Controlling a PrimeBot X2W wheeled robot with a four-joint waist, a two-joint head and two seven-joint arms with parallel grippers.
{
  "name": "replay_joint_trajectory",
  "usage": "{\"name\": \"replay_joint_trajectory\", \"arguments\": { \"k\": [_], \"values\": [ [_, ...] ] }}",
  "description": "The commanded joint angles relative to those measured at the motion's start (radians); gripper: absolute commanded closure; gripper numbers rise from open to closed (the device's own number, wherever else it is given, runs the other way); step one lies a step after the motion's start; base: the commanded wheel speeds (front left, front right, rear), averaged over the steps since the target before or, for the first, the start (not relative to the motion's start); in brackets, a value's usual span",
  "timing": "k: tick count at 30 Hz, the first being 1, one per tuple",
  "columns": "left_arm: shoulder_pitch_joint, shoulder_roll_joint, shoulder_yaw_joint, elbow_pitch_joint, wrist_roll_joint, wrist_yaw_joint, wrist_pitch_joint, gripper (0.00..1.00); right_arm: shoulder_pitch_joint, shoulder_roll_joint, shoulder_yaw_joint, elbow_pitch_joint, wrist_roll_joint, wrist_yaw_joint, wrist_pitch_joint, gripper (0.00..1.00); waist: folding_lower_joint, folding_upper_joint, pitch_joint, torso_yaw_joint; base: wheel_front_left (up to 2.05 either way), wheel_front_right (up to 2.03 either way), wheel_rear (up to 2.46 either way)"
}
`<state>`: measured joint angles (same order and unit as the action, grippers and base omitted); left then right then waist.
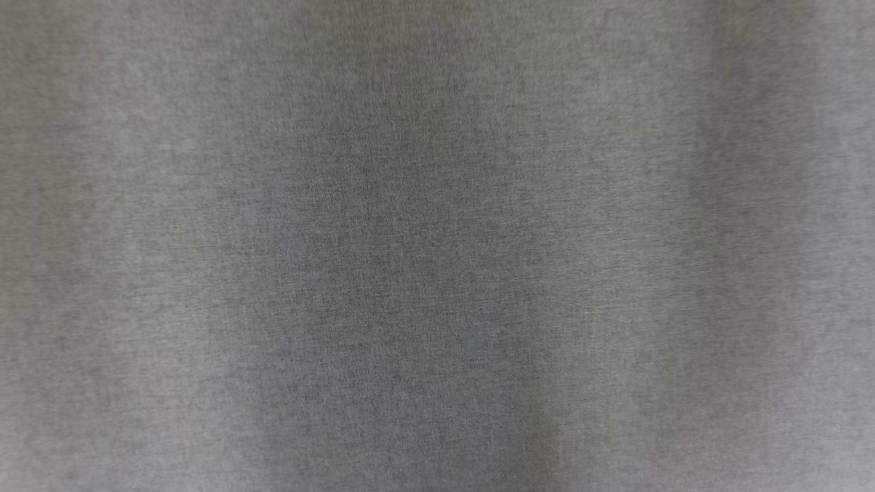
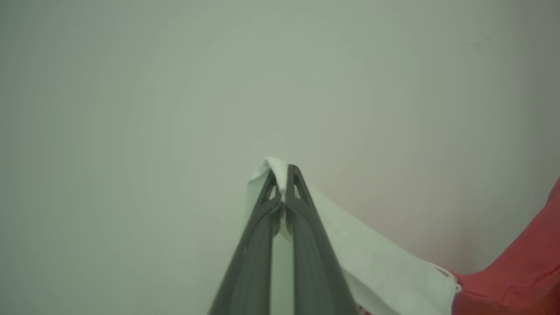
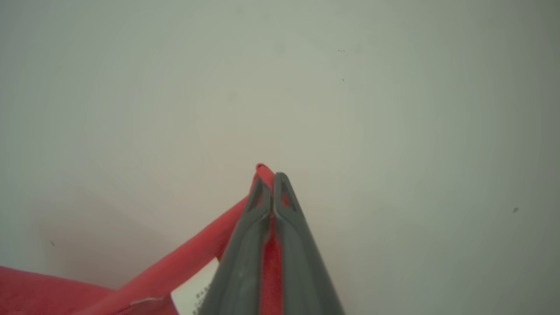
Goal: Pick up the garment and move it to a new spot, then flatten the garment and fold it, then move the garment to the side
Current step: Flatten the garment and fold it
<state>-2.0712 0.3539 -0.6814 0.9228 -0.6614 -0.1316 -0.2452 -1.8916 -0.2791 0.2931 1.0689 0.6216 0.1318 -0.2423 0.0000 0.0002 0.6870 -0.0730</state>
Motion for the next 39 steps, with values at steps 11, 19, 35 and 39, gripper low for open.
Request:
{"name": "replay_joint_trajectory", "arguments": {
  "k": [11, 19, 35, 39],
  "values": [
    [0.604, 0.079, 0.181, -0.276, -0.061, 0.037, -0.020, 1.00, 0.426, 0.017, 0.017, -0.136, 0.108, -0.002, -0.023, 1.00, 0.0000, -0.0002, -0.231, 0.006, 0.00, 0.00, 0.00],
    [1.038, 0.092, 0.330, -0.537, -0.062, 0.103, -0.021, 1.00, 0.758, 0.006, 0.005, -0.278, 0.145, -0.002, -0.024, 1.00, 0.0000, -0.0002, -0.345, 0.016, 0.00, 0.00, 0.00],
    [1.829, -0.053, 0.454, -0.876, -0.044, 0.201, -0.021, 1.00, 1.452, 0.009, -0.041, -0.522, 0.201, -0.002, -0.012, 1.00, 0.0000, -0.0002, -0.517, 0.058, 0.00, 0.00, 0.00],
    [1.959, -0.092, 0.478, -0.884, -0.034, 0.193, -0.021, 1.00, 1.579, 0.013, -0.071, -0.568, 0.181, -0.002, 0.005, 1.00, 0.0000, -0.0002, -0.555, 0.065, 0.00, 0.00, 0.00]
  ]
}}
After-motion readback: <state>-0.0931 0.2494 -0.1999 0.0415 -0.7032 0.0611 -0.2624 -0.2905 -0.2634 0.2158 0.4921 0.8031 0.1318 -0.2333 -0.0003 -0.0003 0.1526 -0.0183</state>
